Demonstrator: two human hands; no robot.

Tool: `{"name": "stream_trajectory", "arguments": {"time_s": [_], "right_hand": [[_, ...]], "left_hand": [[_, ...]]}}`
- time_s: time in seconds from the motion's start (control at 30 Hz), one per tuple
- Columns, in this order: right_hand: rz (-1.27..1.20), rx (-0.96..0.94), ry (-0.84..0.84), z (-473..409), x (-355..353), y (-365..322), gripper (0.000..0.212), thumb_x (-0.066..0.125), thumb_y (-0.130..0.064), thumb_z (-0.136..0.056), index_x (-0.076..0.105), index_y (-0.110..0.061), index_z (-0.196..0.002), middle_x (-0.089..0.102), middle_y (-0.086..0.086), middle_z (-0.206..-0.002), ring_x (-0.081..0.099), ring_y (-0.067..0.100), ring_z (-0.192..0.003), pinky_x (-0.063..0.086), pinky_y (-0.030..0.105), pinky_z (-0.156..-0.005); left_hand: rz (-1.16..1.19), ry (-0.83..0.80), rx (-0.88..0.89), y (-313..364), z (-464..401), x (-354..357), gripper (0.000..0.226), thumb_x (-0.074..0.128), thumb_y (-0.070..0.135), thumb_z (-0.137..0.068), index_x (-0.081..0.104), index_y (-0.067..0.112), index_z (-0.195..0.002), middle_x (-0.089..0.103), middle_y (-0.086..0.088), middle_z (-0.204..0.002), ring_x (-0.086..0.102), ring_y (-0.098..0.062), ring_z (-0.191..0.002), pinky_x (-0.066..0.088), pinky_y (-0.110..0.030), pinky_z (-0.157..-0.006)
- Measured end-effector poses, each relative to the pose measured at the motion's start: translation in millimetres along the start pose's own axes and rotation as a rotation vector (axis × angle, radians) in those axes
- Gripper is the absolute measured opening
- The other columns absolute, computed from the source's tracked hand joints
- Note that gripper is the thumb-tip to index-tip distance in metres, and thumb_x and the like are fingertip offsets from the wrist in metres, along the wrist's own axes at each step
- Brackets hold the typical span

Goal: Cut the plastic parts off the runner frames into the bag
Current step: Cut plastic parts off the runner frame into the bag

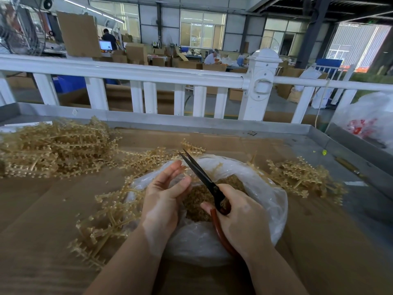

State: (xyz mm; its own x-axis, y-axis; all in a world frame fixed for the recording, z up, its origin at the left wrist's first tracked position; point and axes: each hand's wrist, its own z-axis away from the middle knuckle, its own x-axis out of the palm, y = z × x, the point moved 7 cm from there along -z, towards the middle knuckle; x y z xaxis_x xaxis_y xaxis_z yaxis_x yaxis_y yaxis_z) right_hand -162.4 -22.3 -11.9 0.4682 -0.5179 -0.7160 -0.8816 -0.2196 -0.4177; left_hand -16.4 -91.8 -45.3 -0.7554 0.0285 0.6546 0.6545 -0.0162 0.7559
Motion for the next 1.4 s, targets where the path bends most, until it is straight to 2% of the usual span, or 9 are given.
{"name": "stream_trajectory", "arguments": {"time_s": [0.27, 0.4, 0.5, 0.67, 0.8, 0.93, 1.13, 1.27, 1.4], "right_hand": [[0.0, 0.007, -0.017, 0.0, 1.3, 1.0, 0.038, 0.055, -0.059, -0.081, 0.064, -0.03, -0.104, 0.064, -0.014, -0.08, 0.058, 0.002, -0.075, 0.044, 0.013, -0.066], [-0.017, 0.038, -0.012, 0.7, 0.1, 3.3, 0.04, 0.055, -0.061, -0.079, 0.062, -0.033, -0.106, 0.064, -0.016, -0.082, 0.057, 0.001, -0.078, 0.036, 0.005, -0.066], [-0.008, 0.041, -0.021, 1.5, 1.2, 3.4, 0.04, 0.054, -0.063, -0.079, 0.061, -0.035, -0.107, 0.063, -0.016, -0.083, 0.056, 0.001, -0.079, 0.036, 0.006, -0.066], [0.025, 0.026, -0.033, 2.5, 1.9, 1.1, 0.038, 0.053, -0.063, -0.08, 0.061, -0.035, -0.104, 0.062, -0.015, -0.081, 0.056, 0.001, -0.078, 0.036, 0.006, -0.064], [0.033, 0.021, -0.041, 2.7, 1.8, 0.2, 0.038, 0.055, -0.061, -0.081, 0.062, -0.033, -0.105, 0.062, -0.016, -0.081, 0.055, 0.0, -0.076, 0.034, 0.004, -0.064], [0.025, 0.023, -0.045, 2.1, 1.4, -0.3, 0.038, 0.056, -0.06, -0.081, 0.062, -0.032, -0.105, 0.063, -0.016, -0.082, 0.055, 0.0, -0.077, 0.033, 0.003, -0.065], [0.012, 0.02, -0.073, 2.1, 3.4, 0.6, 0.039, 0.057, -0.06, -0.081, 0.062, -0.032, -0.108, 0.063, -0.016, -0.085, 0.054, -0.001, -0.08, 0.033, 0.003, -0.066], [0.01, 0.019, -0.07, 2.7, 3.0, 1.1, 0.037, 0.058, -0.059, -0.081, 0.061, -0.033, -0.106, 0.062, -0.015, -0.084, 0.054, 0.001, -0.079, 0.033, 0.004, -0.065], [0.01, 0.021, -0.046, 2.5, 1.9, 0.8, 0.035, 0.06, -0.058, -0.08, 0.062, -0.034, -0.105, 0.063, -0.016, -0.083, 0.055, 0.001, -0.077, 0.032, 0.002, -0.064]], "left_hand": [[-0.057, 0.018, 0.102, 6.8, -0.5, -3.4, 0.052, 0.067, -0.006, -0.057, 0.067, 0.016, -0.104, 0.073, 0.012, -0.076, 0.07, -0.008, -0.073, 0.055, -0.02, -0.061], [-0.072, 0.004, 0.148, 10.8, -0.3, -2.5, 0.053, 0.07, -0.002, -0.058, 0.065, 0.019, -0.106, 0.072, 0.011, -0.073, 0.069, -0.009, -0.069, 0.055, -0.019, -0.06], [-0.068, 0.009, 0.147, 11.1, -1.4, -4.9, 0.054, 0.071, -0.002, -0.058, 0.064, 0.018, -0.108, 0.072, 0.009, -0.073, 0.069, -0.013, -0.071, 0.057, -0.022, -0.064], [-0.087, 0.043, 0.104, 8.0, -0.6, -8.5, 0.052, 0.071, 0.0, -0.058, 0.064, 0.018, -0.106, 0.068, 0.002, -0.07, 0.066, -0.017, -0.068, 0.055, -0.024, -0.055], [-0.109, 0.062, 0.116, 7.0, -1.9, -7.8, 0.046, 0.066, -0.01, -0.07, 0.064, 0.018, -0.106, 0.064, 0.002, -0.073, 0.062, -0.021, -0.079, 0.056, -0.026, -0.068], [-0.13, 0.054, 0.141, 8.5, -1.1, -6.1, 0.045, 0.06, -0.017, -0.073, 0.066, 0.018, -0.101, 0.061, 0.001, -0.077, 0.06, -0.018, -0.081, 0.054, -0.029, -0.079], [-0.177, 0.057, 0.157, 8.8, -1.2, -5.4, 0.041, 0.059, -0.016, -0.076, 0.068, 0.017, -0.099, 0.064, 0.008, -0.065, 0.066, -0.011, -0.08, 0.054, -0.022, -0.076], [-0.085, 0.075, 0.125, 10.7, 1.5, -4.6, 0.034, 0.068, -0.001, -0.067, 0.069, 0.012, -0.098, 0.066, -0.004, -0.078, 0.067, -0.017, -0.077, 0.057, -0.021, -0.066], [-0.066, 0.079, 0.106, 12.4, 5.1, -1.7, 0.038, 0.071, 0.011, -0.062, 0.067, 0.01, -0.099, 0.066, -0.017, -0.101, 0.066, -0.025, -0.087, 0.056, -0.027, -0.074]]}}
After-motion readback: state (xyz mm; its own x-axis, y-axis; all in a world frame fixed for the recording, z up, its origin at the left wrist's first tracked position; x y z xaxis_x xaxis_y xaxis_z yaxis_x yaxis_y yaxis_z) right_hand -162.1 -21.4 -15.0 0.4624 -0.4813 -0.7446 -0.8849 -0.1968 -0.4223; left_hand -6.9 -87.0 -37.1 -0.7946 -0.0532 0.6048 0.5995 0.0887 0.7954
